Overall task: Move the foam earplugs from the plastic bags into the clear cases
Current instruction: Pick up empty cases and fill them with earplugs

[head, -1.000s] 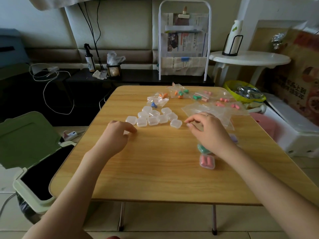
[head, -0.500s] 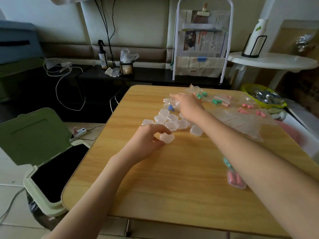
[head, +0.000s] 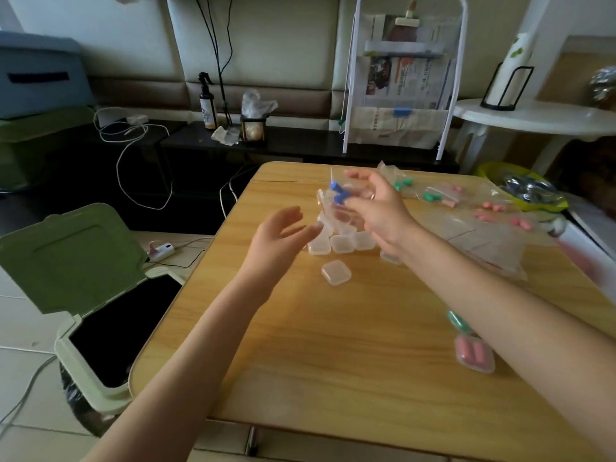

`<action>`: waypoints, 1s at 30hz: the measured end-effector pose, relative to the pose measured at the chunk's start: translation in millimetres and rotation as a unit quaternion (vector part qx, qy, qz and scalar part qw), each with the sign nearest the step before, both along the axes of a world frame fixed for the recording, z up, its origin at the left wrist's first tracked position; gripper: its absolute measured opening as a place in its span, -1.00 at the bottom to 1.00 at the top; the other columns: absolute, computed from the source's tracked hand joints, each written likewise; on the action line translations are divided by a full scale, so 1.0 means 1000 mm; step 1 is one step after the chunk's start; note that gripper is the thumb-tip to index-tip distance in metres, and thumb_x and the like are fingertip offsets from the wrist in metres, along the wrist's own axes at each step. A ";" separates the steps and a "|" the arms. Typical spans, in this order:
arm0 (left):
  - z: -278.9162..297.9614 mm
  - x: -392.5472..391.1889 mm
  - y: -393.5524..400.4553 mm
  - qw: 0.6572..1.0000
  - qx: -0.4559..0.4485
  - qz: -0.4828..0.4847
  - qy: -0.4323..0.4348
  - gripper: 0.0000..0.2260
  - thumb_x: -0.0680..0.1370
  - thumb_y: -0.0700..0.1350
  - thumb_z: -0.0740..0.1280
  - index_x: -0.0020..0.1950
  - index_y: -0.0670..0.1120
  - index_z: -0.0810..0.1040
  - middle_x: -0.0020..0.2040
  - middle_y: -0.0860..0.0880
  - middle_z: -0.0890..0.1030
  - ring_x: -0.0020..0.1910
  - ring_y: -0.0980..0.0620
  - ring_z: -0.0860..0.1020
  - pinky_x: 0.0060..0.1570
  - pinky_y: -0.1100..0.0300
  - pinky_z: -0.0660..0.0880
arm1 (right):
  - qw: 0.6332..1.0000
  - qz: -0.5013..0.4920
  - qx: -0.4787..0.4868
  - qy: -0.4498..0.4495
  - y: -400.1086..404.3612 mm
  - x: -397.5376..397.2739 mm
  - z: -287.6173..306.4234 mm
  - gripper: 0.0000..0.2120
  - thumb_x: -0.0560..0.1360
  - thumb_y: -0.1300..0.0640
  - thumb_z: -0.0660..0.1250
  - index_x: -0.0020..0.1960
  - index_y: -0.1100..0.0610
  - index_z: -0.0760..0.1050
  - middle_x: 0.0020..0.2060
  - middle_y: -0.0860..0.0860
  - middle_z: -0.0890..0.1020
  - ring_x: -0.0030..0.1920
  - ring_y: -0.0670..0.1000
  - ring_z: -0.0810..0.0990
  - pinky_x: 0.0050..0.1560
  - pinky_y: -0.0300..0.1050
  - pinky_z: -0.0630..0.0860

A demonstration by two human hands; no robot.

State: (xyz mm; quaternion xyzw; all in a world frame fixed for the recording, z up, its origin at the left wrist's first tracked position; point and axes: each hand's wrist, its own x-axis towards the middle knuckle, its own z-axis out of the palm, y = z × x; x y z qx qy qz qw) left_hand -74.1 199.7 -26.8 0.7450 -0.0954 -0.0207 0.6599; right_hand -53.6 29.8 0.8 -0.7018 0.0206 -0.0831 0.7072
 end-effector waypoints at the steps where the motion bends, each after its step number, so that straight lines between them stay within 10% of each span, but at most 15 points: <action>1: 0.002 -0.003 -0.003 0.999 -0.028 -0.021 0.030 -0.62 0.49 0.02 0.42 0.25 -0.06 0.51 0.19 0.02 0.58 0.14 0.06 0.57 0.13 0.18 0.51 | 0.997 0.034 0.061 0.016 0.003 -0.016 0.002 -0.60 0.50 0.45 0.26 0.23 0.09 0.41 0.10 0.11 0.60 -0.04 0.07 0.67 -0.04 -0.05 0.64; 5: 0.006 -0.025 -0.021 0.982 -0.150 -0.055 0.102 -0.86 0.52 -0.14 0.38 0.00 -0.20 0.58 -0.08 -0.16 0.68 -0.08 -0.09 0.66 -0.03 0.15 0.61 | 0.979 0.106 0.163 0.057 -0.003 -0.068 0.003 -0.55 0.49 0.52 0.13 0.24 0.12 0.42 0.16 0.18 0.56 0.02 0.11 0.60 0.14 0.04 0.57; 11: 0.007 -0.056 -0.032 0.992 -0.097 -0.033 0.068 -0.94 0.55 -0.27 0.32 -0.12 -0.19 0.51 -0.37 -0.04 0.60 -0.36 0.06 0.59 -0.29 0.22 0.54 | 0.995 0.062 -0.018 0.078 -0.031 -0.125 0.000 -0.85 0.49 0.20 0.37 0.05 0.13 0.57 -0.01 0.09 0.57 0.02 0.03 0.58 0.03 0.04 0.61; 20: 0.013 -0.068 -0.022 0.988 -0.138 0.065 0.010 -0.88 0.48 -0.29 0.41 -0.07 -0.17 0.50 -0.24 -0.11 0.66 -0.27 0.03 0.65 -0.26 0.26 0.56 | 0.998 -0.016 0.006 0.058 -0.025 -0.140 -0.004 -0.69 0.52 0.45 0.22 0.10 0.10 0.48 -0.14 0.09 0.61 -0.17 0.03 0.67 -0.17 -0.08 0.63; 24: 0.014 -0.070 -0.021 0.982 -0.175 0.045 0.047 -0.93 0.50 -0.28 0.39 -0.10 -0.17 0.53 -0.18 -0.12 0.64 -0.25 0.04 0.64 -0.22 0.22 0.58 | 0.974 -0.081 -0.209 -0.018 -0.023 -0.143 -0.008 -0.71 0.52 0.32 0.27 0.11 -0.03 0.45 0.02 -0.07 0.54 0.05 -0.10 0.54 0.02 -0.24 0.51; 30: 0.020 -0.071 -0.030 0.963 -0.234 -0.013 0.135 -0.87 0.50 -0.35 0.34 0.02 -0.21 0.47 -0.14 -0.15 0.63 -0.27 0.05 0.65 -0.33 0.31 0.55 | 0.922 -0.086 -0.330 -0.183 -0.005 -0.147 -0.009 -0.95 0.53 0.15 0.32 -0.01 0.09 0.51 -0.14 -0.07 0.53 -0.14 -0.13 0.48 -0.18 -0.39 0.38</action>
